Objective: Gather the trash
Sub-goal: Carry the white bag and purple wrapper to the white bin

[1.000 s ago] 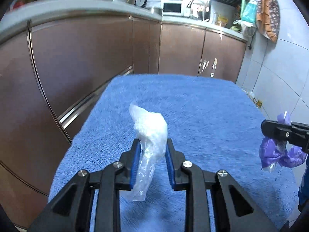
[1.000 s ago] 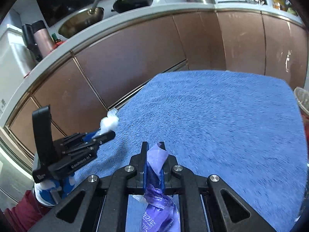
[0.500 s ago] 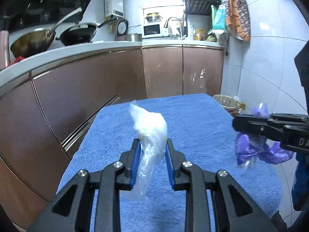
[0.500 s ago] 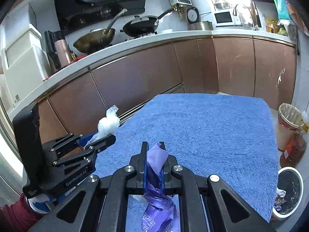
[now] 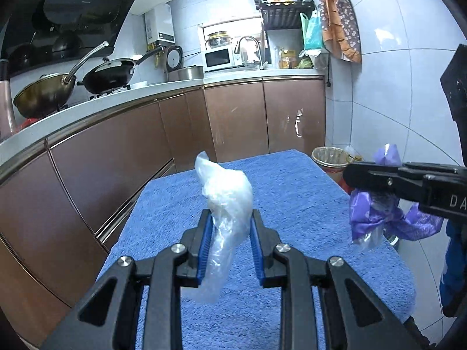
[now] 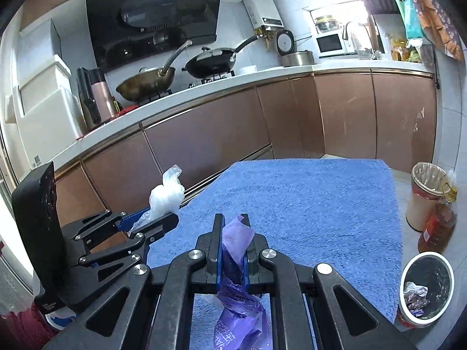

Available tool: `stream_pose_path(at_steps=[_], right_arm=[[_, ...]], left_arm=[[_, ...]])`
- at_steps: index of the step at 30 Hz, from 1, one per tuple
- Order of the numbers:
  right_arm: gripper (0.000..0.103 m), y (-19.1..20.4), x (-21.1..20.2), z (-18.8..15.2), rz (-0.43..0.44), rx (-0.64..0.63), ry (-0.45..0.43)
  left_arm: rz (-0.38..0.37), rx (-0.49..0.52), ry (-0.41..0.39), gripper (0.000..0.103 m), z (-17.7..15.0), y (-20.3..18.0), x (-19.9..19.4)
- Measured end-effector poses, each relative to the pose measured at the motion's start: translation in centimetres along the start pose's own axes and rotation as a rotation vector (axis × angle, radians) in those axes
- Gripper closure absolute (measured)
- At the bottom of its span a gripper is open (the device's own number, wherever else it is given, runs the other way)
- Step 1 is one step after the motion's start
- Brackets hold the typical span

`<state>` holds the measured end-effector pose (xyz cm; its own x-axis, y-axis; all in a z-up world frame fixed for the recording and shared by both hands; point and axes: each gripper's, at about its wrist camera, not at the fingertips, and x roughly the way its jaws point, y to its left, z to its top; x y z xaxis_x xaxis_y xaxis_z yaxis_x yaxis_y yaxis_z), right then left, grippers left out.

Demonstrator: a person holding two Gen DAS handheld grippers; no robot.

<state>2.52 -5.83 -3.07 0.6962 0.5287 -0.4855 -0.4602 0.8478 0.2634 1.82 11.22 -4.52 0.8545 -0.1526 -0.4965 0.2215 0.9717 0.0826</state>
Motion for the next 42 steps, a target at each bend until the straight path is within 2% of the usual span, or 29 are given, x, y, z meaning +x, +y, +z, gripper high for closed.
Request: stream_pose_path(at_steps=[11,20,33,37,42], right_arm=[[0.094,-3.6,-2.8,0.3,-0.049,0.051,-0.07],[0.094,-10.0,-4.9,-0.5,-0.161,0.13,-0.118],[0.094,-24.8,-8.0,-5.1,-0.396,0.344,-0.134],[0.094,-29.5,-7.8,-7.0,-0.446,0.417,-0.108],[0.093,-34.8,-6.1,-9.2,-0.526,0.484,-0.05]], left_arm=[[-0.032,0.074,0.016,0.079,2.4,-4.3,1.9],[-0.118,0.16,0.071,0.079,3.8,-10.5,6.0],[-0.389,0.264,0.226,0.079,5.5,-25.2,16.5],[-0.485,0.248,0.29,0.079,5.8,-29.5,20.4],[-0.585,0.174,0.42,0.078,5.9,-33.9,26.4]])
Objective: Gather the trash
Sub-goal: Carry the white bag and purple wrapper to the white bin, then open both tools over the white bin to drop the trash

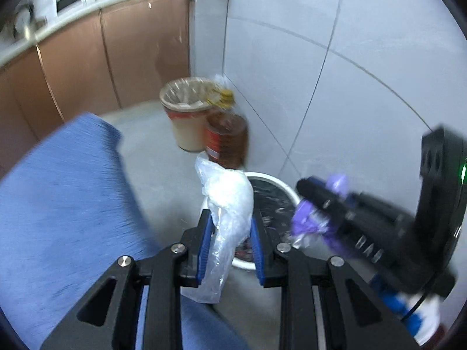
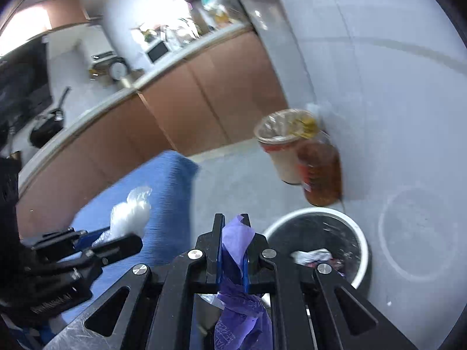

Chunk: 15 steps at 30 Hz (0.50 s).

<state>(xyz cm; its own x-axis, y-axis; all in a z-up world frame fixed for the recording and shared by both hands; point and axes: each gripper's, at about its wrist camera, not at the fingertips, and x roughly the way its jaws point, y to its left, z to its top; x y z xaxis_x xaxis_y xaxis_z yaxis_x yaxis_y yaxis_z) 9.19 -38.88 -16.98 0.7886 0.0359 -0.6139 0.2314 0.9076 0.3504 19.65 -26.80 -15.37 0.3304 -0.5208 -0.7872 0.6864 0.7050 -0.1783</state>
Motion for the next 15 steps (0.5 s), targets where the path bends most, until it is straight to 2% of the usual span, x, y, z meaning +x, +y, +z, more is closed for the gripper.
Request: stream_pose_path(at_steps=[4,10,12,15], right_arm=[[0.091,-2.8,3.3,-0.4,-0.065,0.035,0.047],[0.09,-5.8,7.0,-1.4,-0.143,0.067,0.107],[0.082,-6.6,7.7,-1.8,-0.17,0.072,0.125],[0.072,-7.5,8.0,-2.5,-0.199,0.078,0.138]], left_arm=[[-0.07,-0.061,0.06,0.077,1.6,-0.2,4.7],[-0.118,-0.093,0.102,0.075,2.5,-0.6,9.1],[-0.129,-0.103,0.106,0.065,2.6,-0.7,10.0],[-0.141,-0.116,0.103,0.059,2.7,-0.7,10.5]])
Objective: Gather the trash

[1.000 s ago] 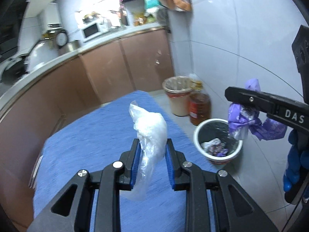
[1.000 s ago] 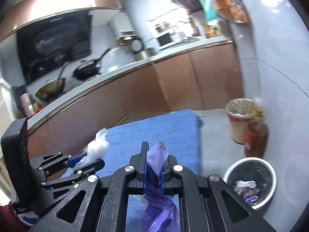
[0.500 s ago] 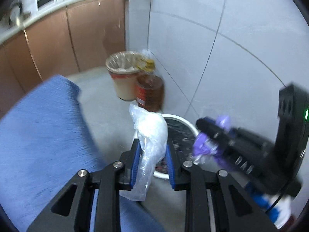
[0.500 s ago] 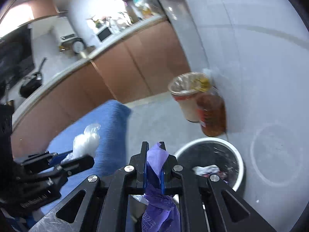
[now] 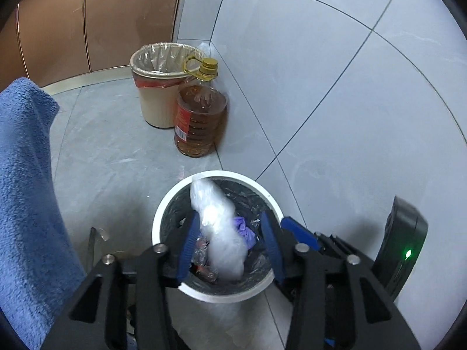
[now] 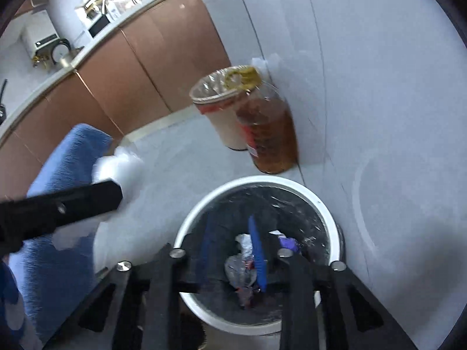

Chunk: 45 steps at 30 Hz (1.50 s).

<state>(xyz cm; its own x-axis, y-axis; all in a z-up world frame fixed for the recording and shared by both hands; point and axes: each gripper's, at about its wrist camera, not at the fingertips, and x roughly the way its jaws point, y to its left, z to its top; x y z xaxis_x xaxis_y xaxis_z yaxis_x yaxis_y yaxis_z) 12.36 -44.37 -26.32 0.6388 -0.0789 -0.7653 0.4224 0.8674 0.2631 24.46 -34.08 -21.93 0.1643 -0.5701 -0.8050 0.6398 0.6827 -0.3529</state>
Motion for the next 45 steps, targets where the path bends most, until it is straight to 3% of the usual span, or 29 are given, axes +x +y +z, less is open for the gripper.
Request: stream_pose_path(at_steps=[9,14,25,32,37,45], right_arm=[[0.059,0.5,-2.1,-1.2,-0.062,0.012,-0.016],[0.043,3.5,-4.9,-1.1,-0.11,-0.062,-0.077],[0.024,12.1,-12.4,-1.5,-0.162,-0.299,-0.236],[0.017,16.5,-16.0,-2.8,-0.14,-0.414,-0.314],[0.014,19.4,-18.2,-3.6,-0.102,-0.472,-0.356],[0.011,22.5,-21.0,-4.7,-0.071,-0.54,-0.411]], left_arm=[[0.024,-0.018,-0.043,0.059,-0.8,0.4,-2.5],[0.103,-0.002,-0.122,0.056,-1.8,0.7,-6.2],[0.299,0.026,-0.275,0.05,-6.3,2.3,-15.1],[0.404,0.008,-0.337,0.05,-9.4,4.2,-20.5],[0.487,0.001,-0.389,0.039,-11.3,5.3,-24.0],[0.536,-0.071,-0.436,0.037,-14.0,7.4,-27.7]])
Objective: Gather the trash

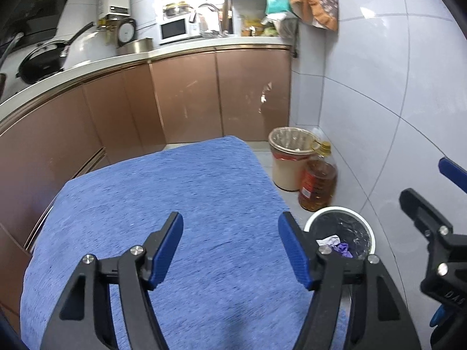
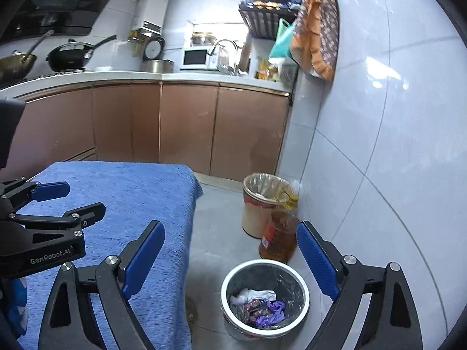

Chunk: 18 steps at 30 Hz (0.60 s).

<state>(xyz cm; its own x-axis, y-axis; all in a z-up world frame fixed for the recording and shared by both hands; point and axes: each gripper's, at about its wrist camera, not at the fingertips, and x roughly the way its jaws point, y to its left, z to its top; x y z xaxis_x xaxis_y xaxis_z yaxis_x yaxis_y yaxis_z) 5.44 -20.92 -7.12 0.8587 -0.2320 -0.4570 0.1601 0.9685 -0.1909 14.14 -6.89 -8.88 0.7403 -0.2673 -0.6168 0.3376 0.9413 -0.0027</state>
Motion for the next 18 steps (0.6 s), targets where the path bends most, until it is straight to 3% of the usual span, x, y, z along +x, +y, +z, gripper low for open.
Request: stream_pose_path(at_steps=[6,18], right_arm=[[0.01,1.6,-1.7,0.8,0.005,-0.031,-0.03],[0.006,4.4,-5.4,1.3,0.023,-0.08,-0.076]], left_arm=[[0.074,-0.021,-0.073,0.037,-0.6,2.0,-2.5],[0.113,-0.095,-0.109,0.037,-1.6,5.3,-6.6]])
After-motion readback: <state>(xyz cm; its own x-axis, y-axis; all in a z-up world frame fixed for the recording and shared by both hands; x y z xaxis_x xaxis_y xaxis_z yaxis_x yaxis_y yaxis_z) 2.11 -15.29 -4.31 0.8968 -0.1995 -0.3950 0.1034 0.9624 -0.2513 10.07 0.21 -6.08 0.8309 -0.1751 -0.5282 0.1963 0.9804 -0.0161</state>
